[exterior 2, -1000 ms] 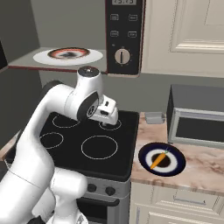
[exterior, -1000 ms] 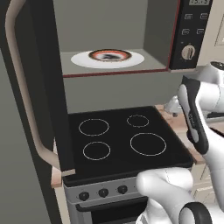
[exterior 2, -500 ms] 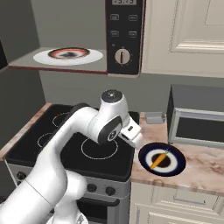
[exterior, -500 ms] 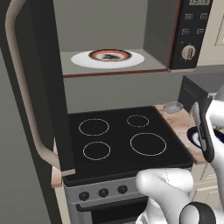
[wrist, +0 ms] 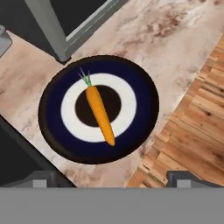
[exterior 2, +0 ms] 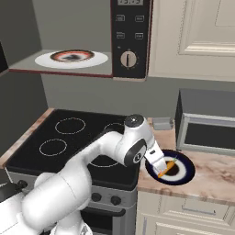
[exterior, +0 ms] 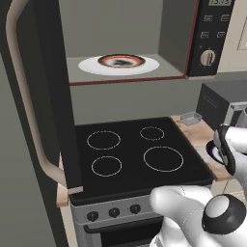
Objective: Pick the carrot from the counter and place it in the microwave.
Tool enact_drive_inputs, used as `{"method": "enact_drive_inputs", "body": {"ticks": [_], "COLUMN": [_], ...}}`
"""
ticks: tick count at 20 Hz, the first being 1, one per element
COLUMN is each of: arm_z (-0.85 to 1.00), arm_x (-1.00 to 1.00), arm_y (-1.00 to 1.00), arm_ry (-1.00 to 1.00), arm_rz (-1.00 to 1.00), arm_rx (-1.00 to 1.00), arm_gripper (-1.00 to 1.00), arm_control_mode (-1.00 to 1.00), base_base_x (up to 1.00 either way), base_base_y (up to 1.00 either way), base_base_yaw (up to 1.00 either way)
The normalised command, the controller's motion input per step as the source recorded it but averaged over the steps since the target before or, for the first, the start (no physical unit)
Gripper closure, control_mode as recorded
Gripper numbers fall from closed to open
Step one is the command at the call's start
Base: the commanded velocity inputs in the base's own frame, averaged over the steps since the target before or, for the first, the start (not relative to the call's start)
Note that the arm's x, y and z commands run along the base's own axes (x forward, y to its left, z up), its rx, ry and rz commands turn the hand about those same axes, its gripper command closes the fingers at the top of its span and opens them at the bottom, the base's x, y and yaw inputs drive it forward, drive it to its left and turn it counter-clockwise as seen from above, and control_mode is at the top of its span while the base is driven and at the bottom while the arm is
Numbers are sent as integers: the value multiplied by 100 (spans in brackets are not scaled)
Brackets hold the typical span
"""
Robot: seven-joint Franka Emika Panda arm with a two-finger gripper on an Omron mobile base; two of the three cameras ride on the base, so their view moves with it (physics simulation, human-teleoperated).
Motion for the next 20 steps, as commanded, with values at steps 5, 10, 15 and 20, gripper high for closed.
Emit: {"method": "enact_drive_inputs", "body": {"ticks": [5, 10, 15, 20], "arm_z": [-49, -30, -17, -15], "arm_x": [21, 17, 29, 29], "arm_y": [-51, -17, -1, 0], "arm_ry": [0, -3, 0, 0], "arm_rz": [-1, 5, 7, 5], "arm_rx": [0, 3, 3, 4], "arm_gripper": [-100, -100, -100, -100], "arm_control_mode": [-100, -100, -100, -100], "base_base_x": [0, 0, 0, 0], "base_base_y": [0, 0, 0, 0], "base_base_yaw": [0, 0, 0, 0]}}
